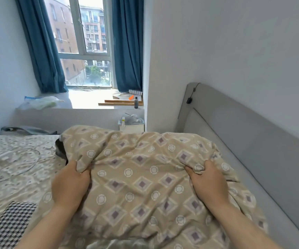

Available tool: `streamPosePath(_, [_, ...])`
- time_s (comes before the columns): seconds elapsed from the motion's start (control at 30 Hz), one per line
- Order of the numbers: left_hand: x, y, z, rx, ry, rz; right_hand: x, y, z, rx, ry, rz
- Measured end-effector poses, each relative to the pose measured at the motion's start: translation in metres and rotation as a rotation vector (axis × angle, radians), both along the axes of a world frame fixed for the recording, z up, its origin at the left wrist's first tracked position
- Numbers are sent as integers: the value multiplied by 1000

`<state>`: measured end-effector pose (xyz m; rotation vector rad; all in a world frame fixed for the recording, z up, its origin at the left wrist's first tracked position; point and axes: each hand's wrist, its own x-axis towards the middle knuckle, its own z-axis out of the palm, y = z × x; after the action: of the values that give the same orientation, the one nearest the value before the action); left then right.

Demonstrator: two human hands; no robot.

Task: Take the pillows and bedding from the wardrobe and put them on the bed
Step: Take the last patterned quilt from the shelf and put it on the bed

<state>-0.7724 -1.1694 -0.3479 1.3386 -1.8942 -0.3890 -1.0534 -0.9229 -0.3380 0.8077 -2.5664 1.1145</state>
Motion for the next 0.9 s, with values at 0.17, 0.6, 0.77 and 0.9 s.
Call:
streamPosePath(0.17, [-28, 2, -105, 133, -79, 13, -24, -4, -101, 131, -115, 23])
streamPosePath(0.6, [-8, -9, -338, 341, -294, 76, 6, -5, -350, 354, -474, -68])
streamPosePath(0.77, [-1, -5, -370, 477, -321, 115, 3, -1, -381, 365, -536, -103])
streamPosePath(0.9, [7, -1, -378, 499, -329, 119, 7, 5, -391, 384, -528, -130])
